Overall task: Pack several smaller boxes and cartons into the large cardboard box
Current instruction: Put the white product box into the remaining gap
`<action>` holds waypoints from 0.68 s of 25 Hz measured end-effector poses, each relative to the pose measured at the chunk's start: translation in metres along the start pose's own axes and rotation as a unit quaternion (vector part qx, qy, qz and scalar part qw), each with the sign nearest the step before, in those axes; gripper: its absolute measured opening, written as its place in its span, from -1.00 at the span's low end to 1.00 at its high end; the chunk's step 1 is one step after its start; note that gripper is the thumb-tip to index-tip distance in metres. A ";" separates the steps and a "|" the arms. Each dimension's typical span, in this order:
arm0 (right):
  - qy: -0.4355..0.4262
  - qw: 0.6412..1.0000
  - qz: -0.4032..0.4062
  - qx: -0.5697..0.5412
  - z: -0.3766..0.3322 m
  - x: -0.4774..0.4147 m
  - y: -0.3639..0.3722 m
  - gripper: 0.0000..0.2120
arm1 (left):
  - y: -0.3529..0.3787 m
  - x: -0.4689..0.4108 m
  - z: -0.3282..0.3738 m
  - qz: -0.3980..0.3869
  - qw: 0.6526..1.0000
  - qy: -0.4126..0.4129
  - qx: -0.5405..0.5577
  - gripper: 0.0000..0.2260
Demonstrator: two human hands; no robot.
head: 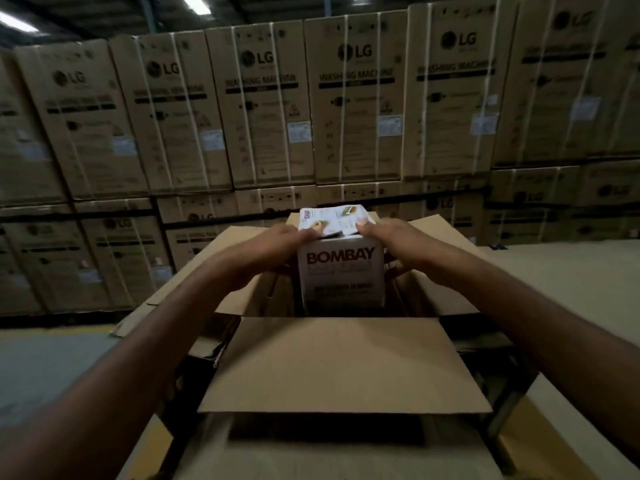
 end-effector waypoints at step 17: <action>0.087 0.969 -0.056 0.226 0.047 -0.063 0.012 -0.64 | 0.020 -0.073 -0.048 -0.097 0.988 -0.033 -0.119 -0.61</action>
Point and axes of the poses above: each hand's wrist, its own x-axis away from the middle knuckle, its own y-axis out of the palm, z = x × y, the point moved 7 cm from there along -x, towards the middle knuckle, and after that the axes turned 7 degrees about -z, right-handed, at the moved point
